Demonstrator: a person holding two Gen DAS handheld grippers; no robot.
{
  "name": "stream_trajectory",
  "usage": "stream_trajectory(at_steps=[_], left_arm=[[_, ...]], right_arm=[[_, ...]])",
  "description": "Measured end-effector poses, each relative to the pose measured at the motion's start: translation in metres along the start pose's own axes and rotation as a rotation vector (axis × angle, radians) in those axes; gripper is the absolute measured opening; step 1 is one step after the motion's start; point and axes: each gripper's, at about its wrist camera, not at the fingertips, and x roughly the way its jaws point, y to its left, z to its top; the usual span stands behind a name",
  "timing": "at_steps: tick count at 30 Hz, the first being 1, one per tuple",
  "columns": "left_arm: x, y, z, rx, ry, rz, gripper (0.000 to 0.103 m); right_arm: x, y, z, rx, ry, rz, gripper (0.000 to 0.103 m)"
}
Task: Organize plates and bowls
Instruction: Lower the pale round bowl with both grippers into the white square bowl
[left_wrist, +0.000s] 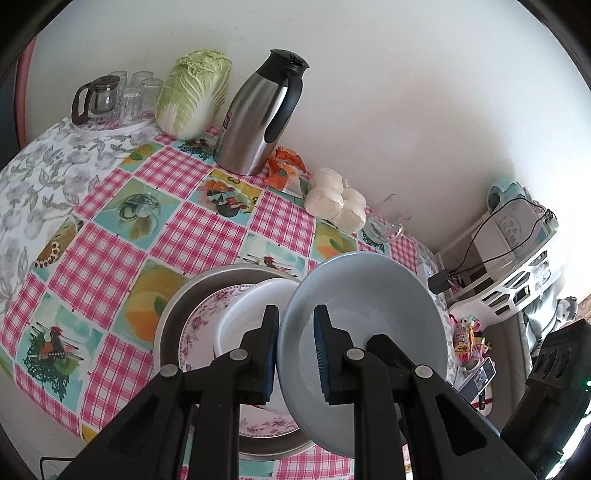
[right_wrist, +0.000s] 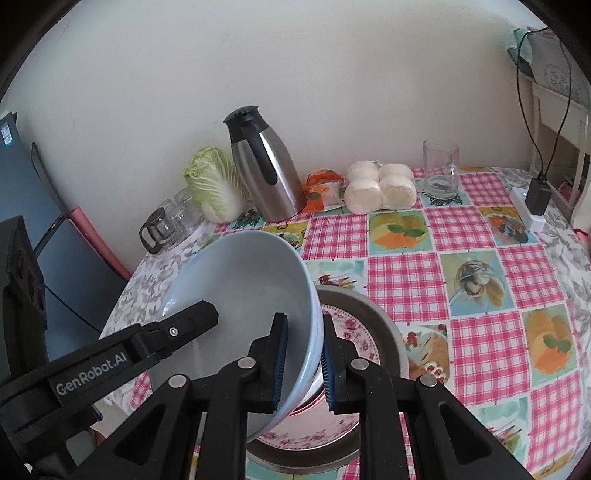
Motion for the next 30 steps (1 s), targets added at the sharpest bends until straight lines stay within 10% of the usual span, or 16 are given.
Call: stream_trajectory(at_steps=[30], left_arm=[[0.040,0.029,-0.006,-0.049,0.041,0.066,0.016]], right_arm=[[0.048,0.007,-0.012,-0.036,0.095,-0.068,0.021]])
